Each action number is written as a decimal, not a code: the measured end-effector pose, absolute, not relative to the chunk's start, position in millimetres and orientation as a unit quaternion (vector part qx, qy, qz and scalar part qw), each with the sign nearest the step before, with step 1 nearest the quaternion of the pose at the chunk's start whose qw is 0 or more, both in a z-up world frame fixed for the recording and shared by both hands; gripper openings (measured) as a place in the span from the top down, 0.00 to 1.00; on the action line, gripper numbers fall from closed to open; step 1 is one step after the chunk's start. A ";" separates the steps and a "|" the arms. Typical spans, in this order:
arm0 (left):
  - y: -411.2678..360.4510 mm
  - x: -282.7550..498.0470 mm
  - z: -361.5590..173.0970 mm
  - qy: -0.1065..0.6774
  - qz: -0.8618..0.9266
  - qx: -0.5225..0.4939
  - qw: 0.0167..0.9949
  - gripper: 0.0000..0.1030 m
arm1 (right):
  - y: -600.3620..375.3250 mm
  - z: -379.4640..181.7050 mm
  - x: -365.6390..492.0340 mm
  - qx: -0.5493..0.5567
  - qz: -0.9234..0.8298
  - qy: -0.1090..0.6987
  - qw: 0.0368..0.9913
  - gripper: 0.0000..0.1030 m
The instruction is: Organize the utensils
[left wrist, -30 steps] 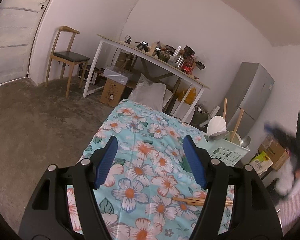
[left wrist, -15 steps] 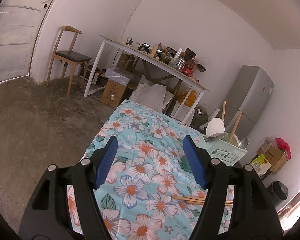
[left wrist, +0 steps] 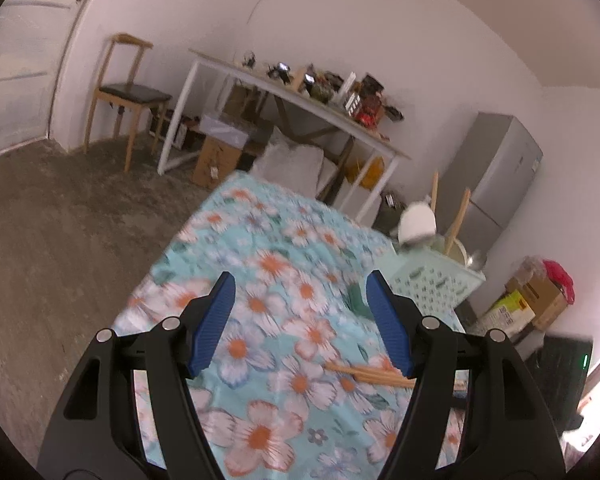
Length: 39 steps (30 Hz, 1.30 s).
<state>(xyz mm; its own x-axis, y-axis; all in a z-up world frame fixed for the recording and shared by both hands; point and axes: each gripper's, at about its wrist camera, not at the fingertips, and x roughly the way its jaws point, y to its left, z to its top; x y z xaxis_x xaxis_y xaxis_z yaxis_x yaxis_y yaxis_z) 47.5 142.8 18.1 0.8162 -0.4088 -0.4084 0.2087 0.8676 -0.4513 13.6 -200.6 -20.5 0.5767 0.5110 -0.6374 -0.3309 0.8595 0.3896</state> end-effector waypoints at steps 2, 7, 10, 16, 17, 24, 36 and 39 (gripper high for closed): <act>130.2 49.9 12.5 0.270 -0.173 -0.192 0.928 0.37 | -222.7 -11.6 15.5 0.143 0.211 0.370 0.893 0.94; 94.8 58.7 -15.1 0.341 -0.206 -0.196 0.896 0.40 | -260.5 -2.2 16.7 0.220 0.173 0.321 0.905 0.94; 79.2 68.1 -34.9 0.393 -0.234 -0.231 0.859 0.45 | -267.8 -4.6 17.1 0.249 0.167 0.303 0.905 0.93; 74.5 93.7 -79.3 0.474 -0.239 -0.357 0.768 0.48 | -265.0 -15.8 20.7 0.253 0.171 0.307 0.901 0.93; 76.3 97.9 -85.1 0.479 -0.235 -0.374 0.759 0.48 | -264.8 -17.0 21.9 0.253 0.172 0.308 0.901 0.93; 75.8 115.4 -99.7 0.485 -0.211 -0.453 0.717 0.48 | -275.1 -25.6 24.1 0.266 0.172 0.311 0.896 0.93; 62.3 132.2 -107.2 0.501 -0.153 -0.472 0.709 0.71 | -281.7 -34.2 22.9 0.280 0.172 0.309 0.892 0.93; 67.4 131.3 -111.5 0.500 -0.149 -0.482 0.704 0.85 | -283.3 -31.7 19.8 0.280 0.168 0.306 0.894 0.93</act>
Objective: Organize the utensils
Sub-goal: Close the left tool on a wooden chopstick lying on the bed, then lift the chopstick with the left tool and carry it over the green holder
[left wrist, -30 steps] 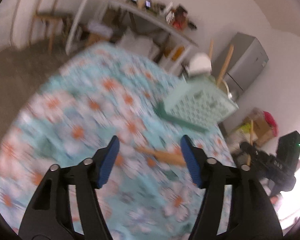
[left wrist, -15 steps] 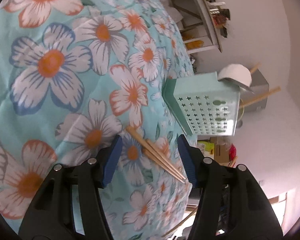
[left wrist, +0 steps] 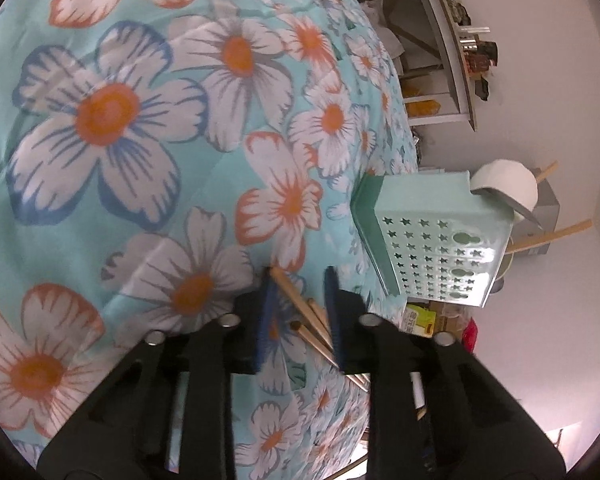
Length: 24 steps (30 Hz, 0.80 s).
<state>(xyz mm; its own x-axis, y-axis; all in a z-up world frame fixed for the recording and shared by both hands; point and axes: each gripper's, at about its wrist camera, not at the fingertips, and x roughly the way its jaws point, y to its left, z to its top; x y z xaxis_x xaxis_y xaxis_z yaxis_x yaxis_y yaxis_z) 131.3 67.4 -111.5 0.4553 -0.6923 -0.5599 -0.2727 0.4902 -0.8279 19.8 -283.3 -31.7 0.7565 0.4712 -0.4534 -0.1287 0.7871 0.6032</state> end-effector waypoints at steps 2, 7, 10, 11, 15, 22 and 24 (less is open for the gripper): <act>73.1 129.6 -113.8 0.498 -0.148 -0.484 0.704 0.90 | -284.2 -30.8 17.8 0.281 0.166 0.304 0.895 0.93; 80.9 127.9 -110.7 0.484 -0.152 -0.486 0.711 0.90 | -284.4 -28.5 12.8 0.279 0.162 0.302 0.897 0.93; 86.6 125.6 -99.9 0.466 -0.161 -0.480 0.726 0.91 | -285.1 -25.9 9.6 0.277 0.160 0.299 0.899 0.93; 88.6 123.9 -92.6 0.454 -0.165 -0.474 0.736 0.91 | -285.2 -25.0 8.8 0.277 0.159 0.298 0.900 0.93; 93.7 110.3 -47.5 0.377 -0.174 -0.406 0.814 0.91 | -284.5 -22.3 7.1 0.274 0.158 0.295 0.902 0.93; 87.3 62.8 46.7 0.195 -0.188 -0.231 0.935 0.93 | -281.4 -18.9 5.1 0.267 0.159 0.294 0.904 0.93; 81.1 51.8 63.5 0.160 -0.193 -0.190 0.949 0.94 | -280.4 -19.1 4.8 0.266 0.159 0.295 0.904 0.93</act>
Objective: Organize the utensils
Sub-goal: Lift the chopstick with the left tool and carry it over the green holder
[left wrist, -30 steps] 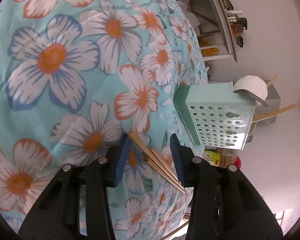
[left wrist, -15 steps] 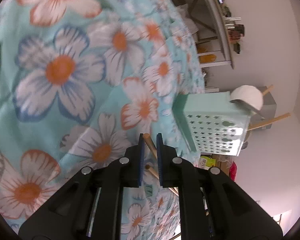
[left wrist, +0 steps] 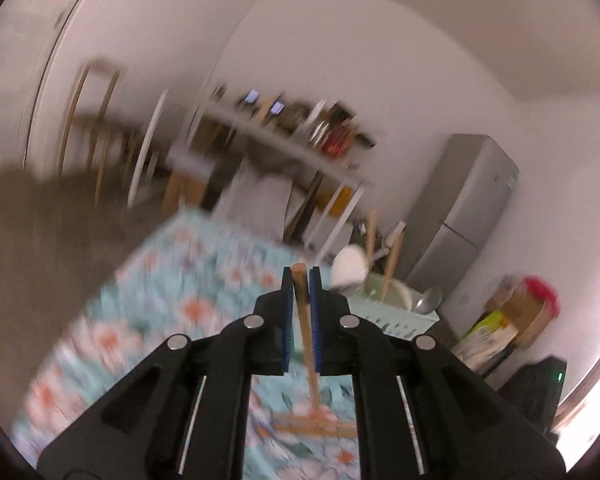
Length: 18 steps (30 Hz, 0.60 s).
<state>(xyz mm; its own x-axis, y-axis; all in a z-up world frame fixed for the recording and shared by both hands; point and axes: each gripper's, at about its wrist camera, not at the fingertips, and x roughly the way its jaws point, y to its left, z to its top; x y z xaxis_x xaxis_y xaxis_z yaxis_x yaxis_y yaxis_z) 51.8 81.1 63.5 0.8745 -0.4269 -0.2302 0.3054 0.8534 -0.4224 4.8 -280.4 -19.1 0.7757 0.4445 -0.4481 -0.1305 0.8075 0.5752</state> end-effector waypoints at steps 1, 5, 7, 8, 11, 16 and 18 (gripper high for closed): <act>76.5 46.8 70.6 0.145 -0.199 -0.169 0.954 0.94 | -280.0 -19.2 4.4 0.266 0.159 0.295 0.904 0.93; 59.5 46.5 75.3 0.148 -0.220 -0.129 0.955 0.94 | -279.5 -19.0 3.6 0.267 0.159 0.294 0.904 0.93; 53.1 51.3 71.6 0.160 -0.221 -0.121 0.954 0.94 | -280.0 -17.8 2.4 0.266 0.158 0.292 0.905 0.93; 51.3 54.3 70.3 0.167 -0.223 -0.120 0.953 0.94 | -280.6 -17.1 1.4 0.265 0.158 0.291 0.906 0.93; 43.2 60.3 63.8 0.186 -0.224 -0.112 0.950 0.94 | -283.5 -15.7 -0.7 0.265 0.155 0.289 0.907 0.93; 34.5 68.6 50.7 0.210 -0.228 -0.106 0.945 0.94 | -286.6 -17.5 -1.7 0.272 0.152 0.288 0.906 0.93; 31.5 67.5 51.0 0.208 -0.233 -0.100 0.945 0.94 | -286.5 -18.0 -1.7 0.271 0.152 0.288 0.906 0.93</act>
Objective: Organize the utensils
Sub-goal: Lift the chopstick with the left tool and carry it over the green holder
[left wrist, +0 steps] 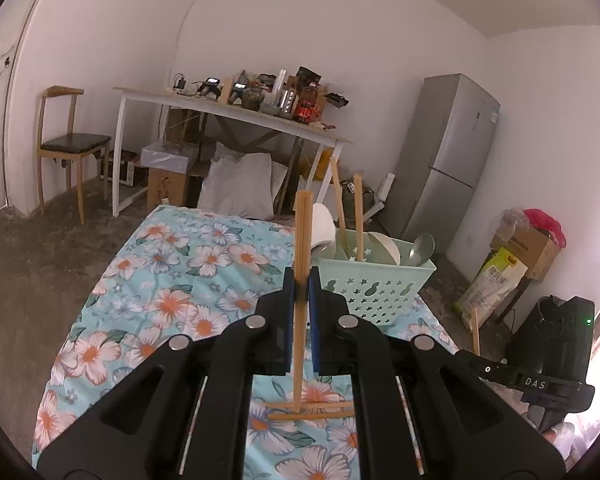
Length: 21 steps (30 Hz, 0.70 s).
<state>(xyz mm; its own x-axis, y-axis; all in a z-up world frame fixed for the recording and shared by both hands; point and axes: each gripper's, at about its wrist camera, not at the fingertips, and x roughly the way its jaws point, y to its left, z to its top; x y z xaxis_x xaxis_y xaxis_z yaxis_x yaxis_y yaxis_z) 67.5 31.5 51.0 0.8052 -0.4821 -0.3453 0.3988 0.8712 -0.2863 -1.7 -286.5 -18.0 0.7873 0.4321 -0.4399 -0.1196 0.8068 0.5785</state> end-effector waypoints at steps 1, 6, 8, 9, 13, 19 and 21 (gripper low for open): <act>30.0 67.4 51.3 0.207 -0.234 -0.098 0.945 0.94 | -286.6 -17.8 -1.5 0.271 0.152 0.288 0.906 0.93; 25.7 66.1 53.8 0.204 -0.236 -0.089 0.946 0.94 | -288.0 -16.4 -2.3 0.270 0.152 0.285 0.907 0.93; 25.1 63.1 55.9 0.201 -0.236 -0.088 0.947 0.95 | -288.2 -15.2 -2.8 0.269 0.151 0.283 0.908 0.93; 26.2 61.8 57.2 0.200 -0.236 -0.089 0.947 0.95 | -289.0 -14.2 -3.0 0.268 0.151 0.282 0.909 0.93; 27.3 56.3 64.7 0.191 -0.230 -0.080 0.951 0.95 | -289.5 -7.6 -5.0 0.264 0.150 0.271 0.913 0.93; 22.3 55.0 81.2 0.192 -0.199 -0.049 0.960 0.95 | -289.6 8.0 -7.7 0.252 0.150 0.253 0.922 0.93; 19.4 57.7 84.5 0.199 -0.186 -0.040 0.961 0.95 | -289.5 13.0 -7.0 0.248 0.152 0.249 0.924 0.93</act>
<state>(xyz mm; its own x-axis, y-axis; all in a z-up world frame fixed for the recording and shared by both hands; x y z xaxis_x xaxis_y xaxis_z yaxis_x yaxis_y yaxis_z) 57.7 19.4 84.5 0.8513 -0.3741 -0.3679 0.3424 0.9274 -0.1507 -7.0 -289.5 13.0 0.8299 0.4042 -0.3846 -0.1571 0.8307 0.5340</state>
